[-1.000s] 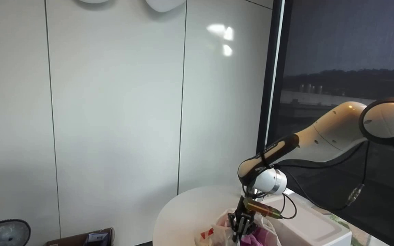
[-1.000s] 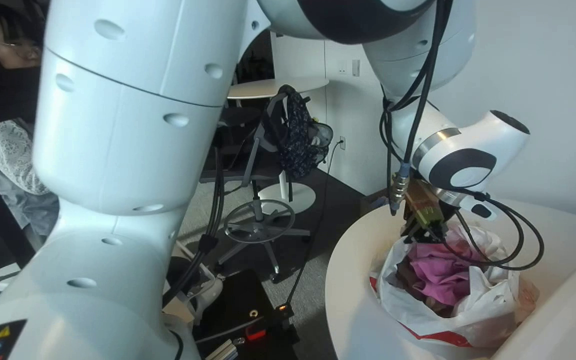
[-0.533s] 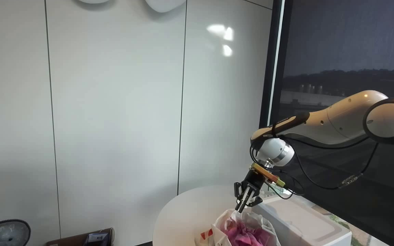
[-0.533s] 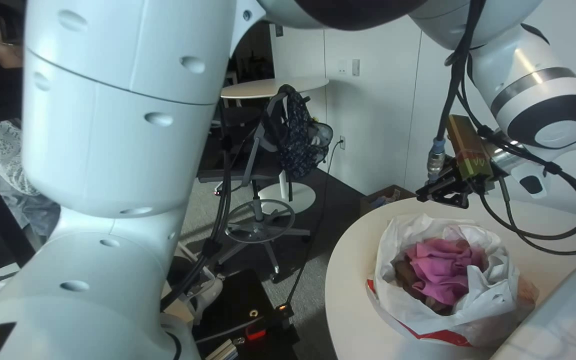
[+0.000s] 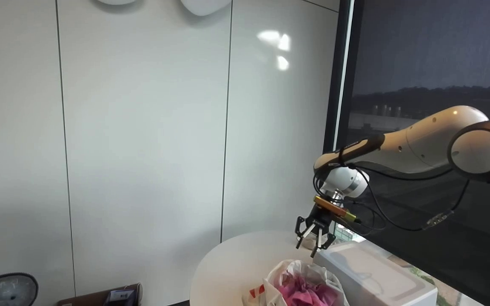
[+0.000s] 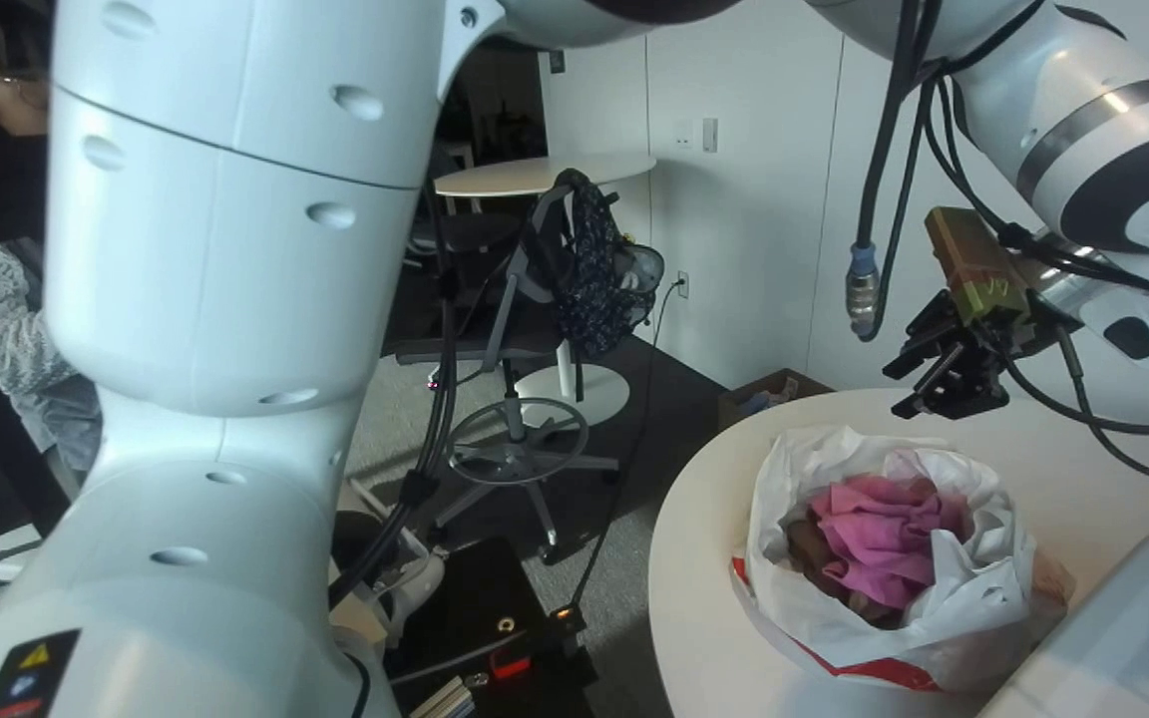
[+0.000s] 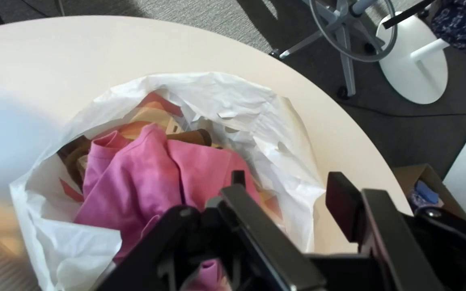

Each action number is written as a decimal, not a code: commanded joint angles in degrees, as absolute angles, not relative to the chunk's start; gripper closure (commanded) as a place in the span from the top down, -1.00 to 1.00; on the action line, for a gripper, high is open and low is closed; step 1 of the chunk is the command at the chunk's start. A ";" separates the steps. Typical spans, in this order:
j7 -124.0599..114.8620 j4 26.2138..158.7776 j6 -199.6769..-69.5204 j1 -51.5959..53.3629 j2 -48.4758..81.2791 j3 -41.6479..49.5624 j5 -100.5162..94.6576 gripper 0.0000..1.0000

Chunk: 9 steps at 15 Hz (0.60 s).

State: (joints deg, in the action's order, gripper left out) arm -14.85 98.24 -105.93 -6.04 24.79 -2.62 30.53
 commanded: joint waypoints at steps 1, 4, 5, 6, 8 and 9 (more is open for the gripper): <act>-18.96 102.30 -110.96 -2.44 20.52 0.72 24.26 0.76; -19.94 106.03 -113.61 -1.13 17.46 1.75 19.22 1.00; -20.18 107.49 -114.48 -0.80 16.29 1.99 17.65 1.00; -20.59 108.63 -114.83 -0.59 15.31 2.09 16.42 1.00; -21.23 110.86 -114.91 -0.41 13.26 2.16 14.38 1.00; -21.58 111.89 -115.39 -0.39 12.36 2.09 13.79 1.00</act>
State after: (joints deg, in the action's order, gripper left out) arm -19.78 106.81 -113.03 -1.72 17.30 1.18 16.15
